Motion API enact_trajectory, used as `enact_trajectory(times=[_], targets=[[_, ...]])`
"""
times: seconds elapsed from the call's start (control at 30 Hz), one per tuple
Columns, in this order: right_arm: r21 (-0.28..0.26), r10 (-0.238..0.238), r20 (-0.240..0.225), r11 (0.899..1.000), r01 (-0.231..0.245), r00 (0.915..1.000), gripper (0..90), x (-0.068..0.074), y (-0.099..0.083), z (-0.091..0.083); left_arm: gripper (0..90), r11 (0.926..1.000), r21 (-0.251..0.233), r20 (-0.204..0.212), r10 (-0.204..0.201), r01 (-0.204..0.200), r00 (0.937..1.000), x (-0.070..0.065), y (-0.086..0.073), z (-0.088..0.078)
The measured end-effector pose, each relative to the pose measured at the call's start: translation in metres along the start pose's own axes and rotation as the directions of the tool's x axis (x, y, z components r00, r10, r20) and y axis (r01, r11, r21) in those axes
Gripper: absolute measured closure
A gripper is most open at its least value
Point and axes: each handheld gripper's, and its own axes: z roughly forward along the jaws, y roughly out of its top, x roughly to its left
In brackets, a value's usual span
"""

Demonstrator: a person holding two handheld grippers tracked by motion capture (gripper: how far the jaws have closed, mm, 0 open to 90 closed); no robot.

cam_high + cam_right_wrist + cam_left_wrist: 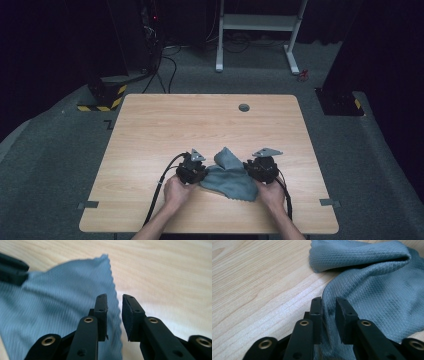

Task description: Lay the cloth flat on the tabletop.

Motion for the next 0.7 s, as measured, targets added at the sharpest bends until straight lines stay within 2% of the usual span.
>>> enact_trajectory(times=[0.07, 0.13, 0.23, 0.3, 0.37, 0.43, 0.5, 0.7], targets=[[0.035, -0.024, 0.01, 0.999, 0.024, 0.9997, 71.4, 0.004, 0.01, 0.011, 69.6, 0.9999, -0.016, -0.022, -0.006, 0.006, 0.9997, 0.003, 0.0, -0.001], [0.066, -0.037, 0.013, 0.997, 0.036, 0.9992, 69.5, 0.009, 0.015, 0.023, 61.2, 0.9988, -0.031, -0.028, -0.038, 0.037, 0.9989, 0.007, 0.001, 0.0], [0.103, -0.053, 0.028, 0.993, 0.049, 0.9982, 68.9, 0.014, 0.017, 0.036, 57.1, 0.9995, -0.012, -0.038, -0.03, 0.029, 0.9988, 0.008, 0.005, 0.005], [0.112, -0.041, 0.022, 0.993, 0.038, 0.9989, 74.0, 0.015, 0.016, 0.041, 55.5, 0.9999, 0.016, -0.047, -0.001, 0.001, 0.9989, 0.006, 0.005, 0.008], [0.11, -0.046, -0.001, 0.993, 0.046, 0.9989, 85.6, 0.014, 0.015, 0.041, 54.5, 0.9995, 0.031, -0.052, 0.011, -0.009, 0.9986, 0.005, 0.004, 0.011], [0.119, -0.075, 0.0, 0.99, 0.075, 0.9971, 89.0, 0.016, 0.017, 0.042, 55.8, 0.9993, 0.037, -0.056, -0.001, 0.003, 0.9985, 0.004, 0.003, 0.014], [0.125, -0.078, 0.002, 0.989, 0.077, 0.9969, 89.4, 0.015, 0.018, 0.042, 57.8, 0.9993, 0.037, -0.052, -0.002, 0.004, 0.9986, 0.005, 0.003, 0.014], [0.038, -0.041, 0.025, 0.998, 0.04, 0.9988, 89.8, 0.006, 0.017, 0.019, 80.0, 0.9981, 0.057, -0.013, 0.027, -0.026, 0.9996, 0.0, 0.004, 0.013]])
